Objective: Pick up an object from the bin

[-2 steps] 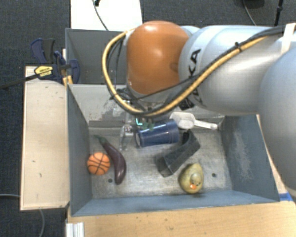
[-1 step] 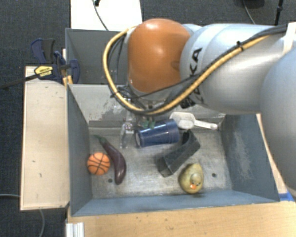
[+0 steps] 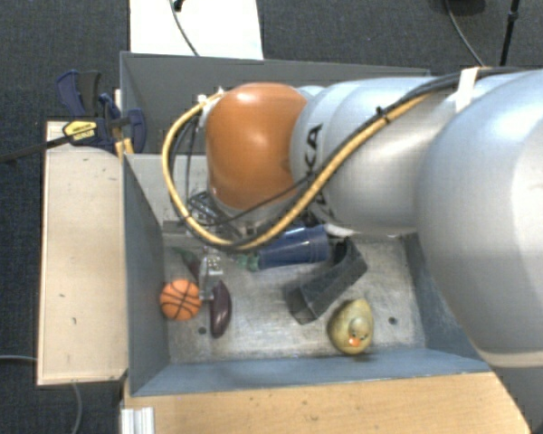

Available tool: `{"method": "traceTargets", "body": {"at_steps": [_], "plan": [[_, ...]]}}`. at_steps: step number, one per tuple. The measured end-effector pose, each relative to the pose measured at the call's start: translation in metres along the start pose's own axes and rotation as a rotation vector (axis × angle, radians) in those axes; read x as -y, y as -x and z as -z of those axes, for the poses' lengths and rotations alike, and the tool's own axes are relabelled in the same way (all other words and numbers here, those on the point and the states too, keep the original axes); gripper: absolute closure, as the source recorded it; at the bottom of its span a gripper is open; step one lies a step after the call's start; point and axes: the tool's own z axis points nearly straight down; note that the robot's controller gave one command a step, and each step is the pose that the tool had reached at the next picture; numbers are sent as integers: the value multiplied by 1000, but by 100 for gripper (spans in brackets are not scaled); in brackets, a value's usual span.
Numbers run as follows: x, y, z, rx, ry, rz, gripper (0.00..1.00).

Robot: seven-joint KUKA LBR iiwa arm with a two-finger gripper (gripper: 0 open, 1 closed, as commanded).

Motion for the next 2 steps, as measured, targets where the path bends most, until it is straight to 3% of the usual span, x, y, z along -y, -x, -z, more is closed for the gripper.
{"method": "traceTargets", "body": {"at_steps": [1,2], "plan": [[-20,-20,-27,-12,-3,-19,0],[-21,-7,-80,-9,-2,245,100]]}}
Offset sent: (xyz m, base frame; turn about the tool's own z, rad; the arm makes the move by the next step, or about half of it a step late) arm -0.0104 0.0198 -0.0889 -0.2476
